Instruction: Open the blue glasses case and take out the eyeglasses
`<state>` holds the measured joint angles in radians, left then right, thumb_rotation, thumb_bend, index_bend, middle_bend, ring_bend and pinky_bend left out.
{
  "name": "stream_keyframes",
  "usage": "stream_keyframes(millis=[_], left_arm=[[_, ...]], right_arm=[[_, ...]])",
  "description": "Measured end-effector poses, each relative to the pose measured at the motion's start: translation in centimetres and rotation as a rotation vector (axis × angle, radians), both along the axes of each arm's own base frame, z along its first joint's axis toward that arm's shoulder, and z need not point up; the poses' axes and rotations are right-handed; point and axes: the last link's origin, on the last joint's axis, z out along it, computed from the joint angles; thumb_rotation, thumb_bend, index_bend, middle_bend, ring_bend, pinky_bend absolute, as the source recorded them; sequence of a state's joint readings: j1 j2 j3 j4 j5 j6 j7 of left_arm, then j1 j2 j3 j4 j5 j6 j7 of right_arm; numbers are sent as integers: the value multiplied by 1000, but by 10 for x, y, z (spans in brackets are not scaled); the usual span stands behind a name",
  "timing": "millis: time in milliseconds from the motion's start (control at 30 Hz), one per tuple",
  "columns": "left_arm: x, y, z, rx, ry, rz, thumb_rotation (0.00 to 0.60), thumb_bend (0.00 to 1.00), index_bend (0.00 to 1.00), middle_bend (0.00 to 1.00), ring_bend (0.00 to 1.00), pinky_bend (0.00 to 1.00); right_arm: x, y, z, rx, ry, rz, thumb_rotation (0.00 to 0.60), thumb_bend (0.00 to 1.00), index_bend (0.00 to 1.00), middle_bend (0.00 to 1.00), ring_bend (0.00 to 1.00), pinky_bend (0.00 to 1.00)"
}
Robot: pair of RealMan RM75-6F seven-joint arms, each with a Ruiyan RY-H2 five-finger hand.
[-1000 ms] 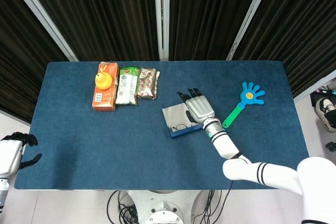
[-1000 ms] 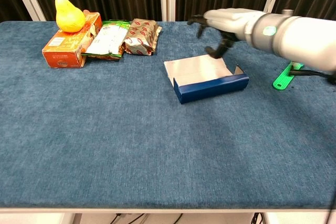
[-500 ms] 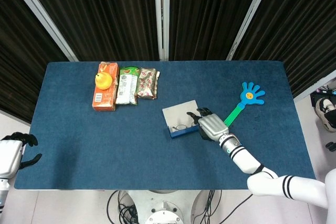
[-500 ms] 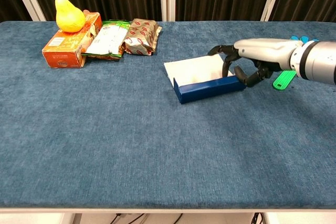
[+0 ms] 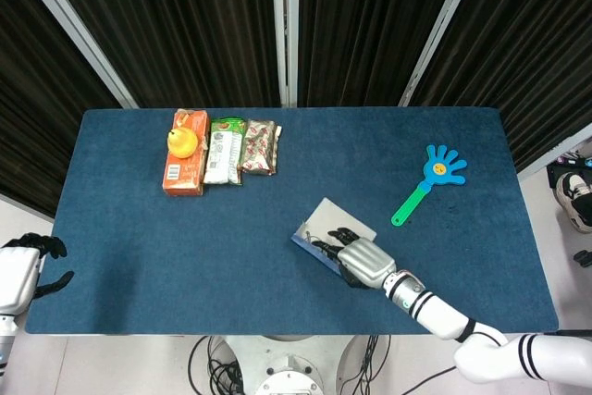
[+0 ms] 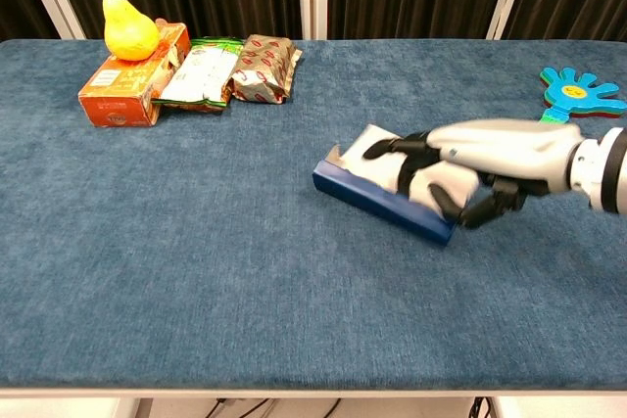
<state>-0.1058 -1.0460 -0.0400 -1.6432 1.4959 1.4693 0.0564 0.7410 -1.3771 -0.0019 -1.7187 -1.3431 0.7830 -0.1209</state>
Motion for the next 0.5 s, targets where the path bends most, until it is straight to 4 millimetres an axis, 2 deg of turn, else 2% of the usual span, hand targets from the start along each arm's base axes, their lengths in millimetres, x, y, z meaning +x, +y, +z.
stream_keyframes(millis=[267,500], left_arm=[[0,0,0,0,-2,-1,600,164,538,535,391,517],[-1,-1,1,1,-5,2,600,164,538,535,391,518]], right_arm=[[31,-2,-6,-80,-72,109,600,792,87,307,14,0],[66,1,-47,-47,-59,214,600,789,88,311,14,0]])
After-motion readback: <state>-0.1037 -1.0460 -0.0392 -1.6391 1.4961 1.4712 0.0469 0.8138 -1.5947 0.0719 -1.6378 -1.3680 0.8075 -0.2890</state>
